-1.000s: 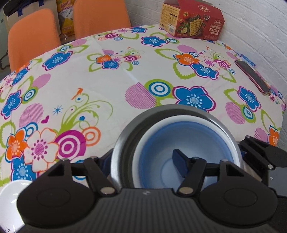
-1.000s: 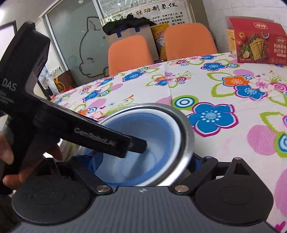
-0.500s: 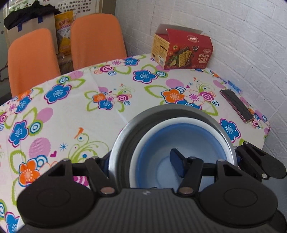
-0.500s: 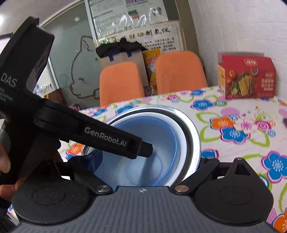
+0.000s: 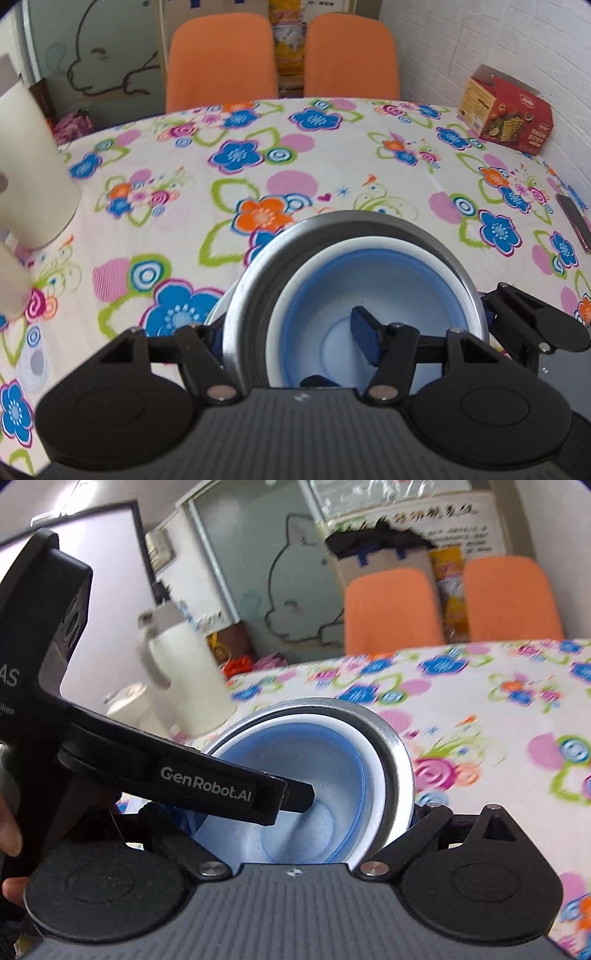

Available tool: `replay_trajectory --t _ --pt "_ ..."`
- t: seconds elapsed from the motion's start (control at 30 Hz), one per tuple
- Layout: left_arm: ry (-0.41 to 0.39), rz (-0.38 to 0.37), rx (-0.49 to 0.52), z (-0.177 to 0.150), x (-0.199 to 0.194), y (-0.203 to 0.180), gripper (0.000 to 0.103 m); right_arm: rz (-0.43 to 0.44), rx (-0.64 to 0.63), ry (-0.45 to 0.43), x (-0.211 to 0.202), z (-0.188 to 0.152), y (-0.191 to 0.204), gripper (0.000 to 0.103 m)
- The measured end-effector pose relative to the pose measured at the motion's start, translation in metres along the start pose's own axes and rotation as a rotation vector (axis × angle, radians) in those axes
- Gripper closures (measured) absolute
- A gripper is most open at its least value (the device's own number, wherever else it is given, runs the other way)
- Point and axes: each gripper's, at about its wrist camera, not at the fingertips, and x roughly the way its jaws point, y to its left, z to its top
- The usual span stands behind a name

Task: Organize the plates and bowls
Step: 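Lift the nested bowls with the left tool and carry them toward the plate stack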

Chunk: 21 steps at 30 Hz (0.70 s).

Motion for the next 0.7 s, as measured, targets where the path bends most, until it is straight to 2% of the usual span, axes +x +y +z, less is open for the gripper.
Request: replay_trajectory --t 0.23,0.37,0.5,0.6,0.7 --pt "0.024 -0.042 -0.044 -0.018 0.023 0.022 0.041 -0.017 -0.011 0.085 0.022 -0.015 0.009 0.018" --pt "-0.003 -0.070 -0.029 -0.018 0.028 0.022 0.039 -0.037 -0.007 0.095 0.028 -0.018 0.006 0.018" --pt "-0.025 -0.078 -0.023 -0.018 0.029 0.021 0.031 -0.058 -0.063 0.115 0.034 -0.017 0.009 0.019" --pt "-0.072 -0.052 -0.032 -0.017 0.021 0.024 0.030 -0.072 -0.074 0.114 0.032 -0.016 0.006 0.020" --pt "-0.125 -0.030 -0.050 -0.013 0.009 0.028 0.030 -0.078 -0.050 0.070 0.022 -0.012 0.002 0.020"
